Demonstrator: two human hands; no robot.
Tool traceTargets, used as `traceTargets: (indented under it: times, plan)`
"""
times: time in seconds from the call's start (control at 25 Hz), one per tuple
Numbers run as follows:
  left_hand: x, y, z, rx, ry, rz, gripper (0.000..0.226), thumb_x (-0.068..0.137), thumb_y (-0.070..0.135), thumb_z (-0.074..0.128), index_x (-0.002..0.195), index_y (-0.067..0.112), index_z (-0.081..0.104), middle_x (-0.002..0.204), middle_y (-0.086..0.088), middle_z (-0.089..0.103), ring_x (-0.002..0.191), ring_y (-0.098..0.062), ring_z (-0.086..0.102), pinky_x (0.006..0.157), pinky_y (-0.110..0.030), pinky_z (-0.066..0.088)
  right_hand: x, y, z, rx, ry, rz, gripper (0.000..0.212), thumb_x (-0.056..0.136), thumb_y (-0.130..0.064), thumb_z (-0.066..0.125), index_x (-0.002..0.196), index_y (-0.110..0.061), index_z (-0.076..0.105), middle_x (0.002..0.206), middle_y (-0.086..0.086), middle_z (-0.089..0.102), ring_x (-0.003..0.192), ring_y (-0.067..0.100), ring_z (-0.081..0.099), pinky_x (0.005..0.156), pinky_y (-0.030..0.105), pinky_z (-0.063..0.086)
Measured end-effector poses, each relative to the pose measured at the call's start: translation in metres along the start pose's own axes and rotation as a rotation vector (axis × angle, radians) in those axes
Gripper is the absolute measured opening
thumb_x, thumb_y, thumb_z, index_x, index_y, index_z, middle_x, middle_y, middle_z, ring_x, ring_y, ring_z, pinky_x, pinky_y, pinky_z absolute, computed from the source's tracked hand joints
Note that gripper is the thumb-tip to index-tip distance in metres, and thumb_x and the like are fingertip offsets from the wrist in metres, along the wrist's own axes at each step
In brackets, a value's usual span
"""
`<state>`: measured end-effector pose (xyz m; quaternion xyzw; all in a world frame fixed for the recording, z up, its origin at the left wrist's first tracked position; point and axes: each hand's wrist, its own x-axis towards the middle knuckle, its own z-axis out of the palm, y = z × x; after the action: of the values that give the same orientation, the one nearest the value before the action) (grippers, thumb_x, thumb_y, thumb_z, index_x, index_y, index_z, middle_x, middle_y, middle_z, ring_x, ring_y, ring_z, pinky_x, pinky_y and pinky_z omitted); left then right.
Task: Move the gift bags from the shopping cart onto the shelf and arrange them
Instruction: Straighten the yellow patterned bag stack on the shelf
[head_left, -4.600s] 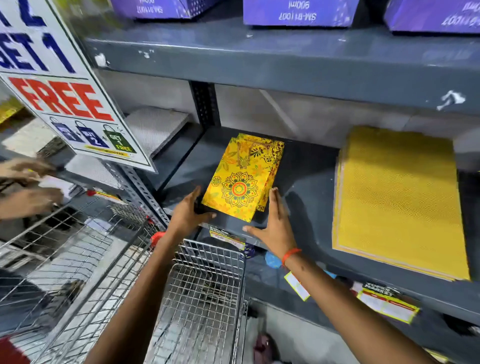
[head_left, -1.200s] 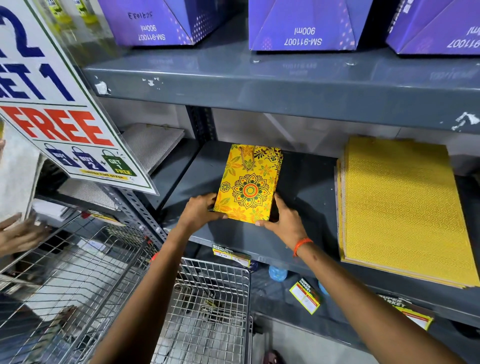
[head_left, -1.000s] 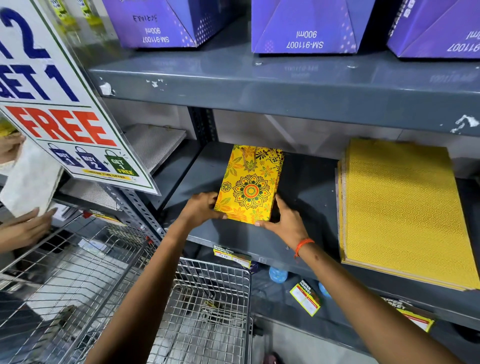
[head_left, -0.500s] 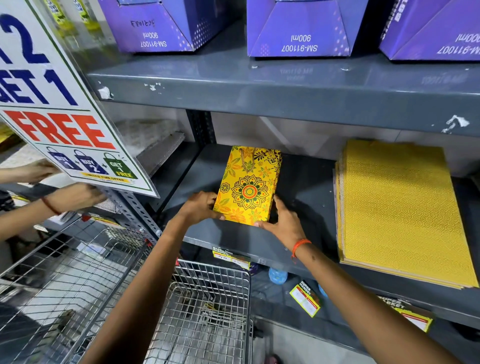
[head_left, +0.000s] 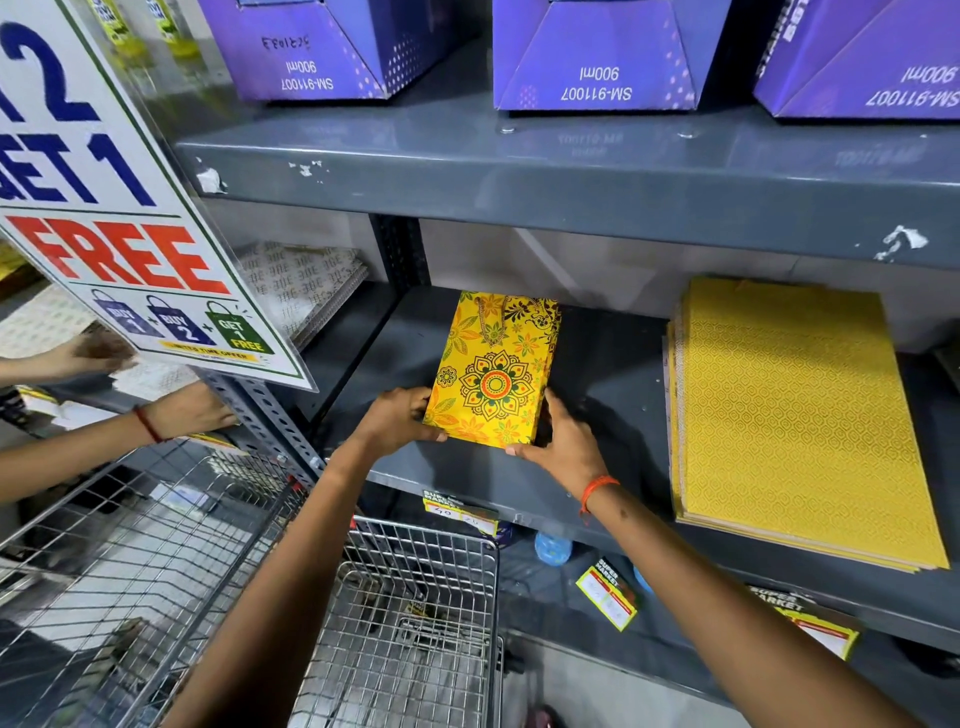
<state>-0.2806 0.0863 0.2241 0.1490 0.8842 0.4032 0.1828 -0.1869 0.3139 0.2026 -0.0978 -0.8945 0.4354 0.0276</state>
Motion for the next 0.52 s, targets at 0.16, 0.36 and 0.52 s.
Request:
traceTargets:
  times: [0.16,0.36,0.52]
  plan:
    - [-0.0006,-0.0011,0.0001,0.027,0.006,0.017,0.052,0.063,-0.003,0.081,0.111,0.004,0.064,0.110,-0.014,0.073,0.106,-0.025,0.068,0.099,-0.042,0.051,-0.0004,-0.0009,-0.0003,-0.018,-0.008,-0.008,0.103,0.064,-0.033,0.082,0.147,-0.018,0.023,0.131,0.012,0.061,0.117,0.030,0.058,0.091,0.033,0.048]
    - [-0.0011,-0.0031,0.0002,0.039,0.022,0.018,0.050,0.063,-0.002,0.081,0.109,0.004,0.064,0.109,-0.014,0.073,0.104,-0.025,0.068,0.098,-0.044,0.051,-0.0017,-0.0023,-0.0012,-0.016,-0.012,-0.006,0.102,0.065,-0.032,0.082,0.146,-0.018,0.023,0.131,0.012,0.060,0.118,0.030,0.058,0.093,0.033,0.047]
    - [-0.0004,-0.0027,0.0002,0.049,0.021,0.028,0.050,0.063,-0.002,0.081,0.110,0.005,0.064,0.109,-0.014,0.073,0.105,-0.026,0.068,0.098,-0.043,0.051,-0.0027,-0.0032,-0.0016,-0.023,-0.017,0.007,0.100,0.066,-0.032,0.081,0.146,-0.017,0.024,0.131,0.012,0.060,0.119,0.031,0.057,0.095,0.036,0.047]
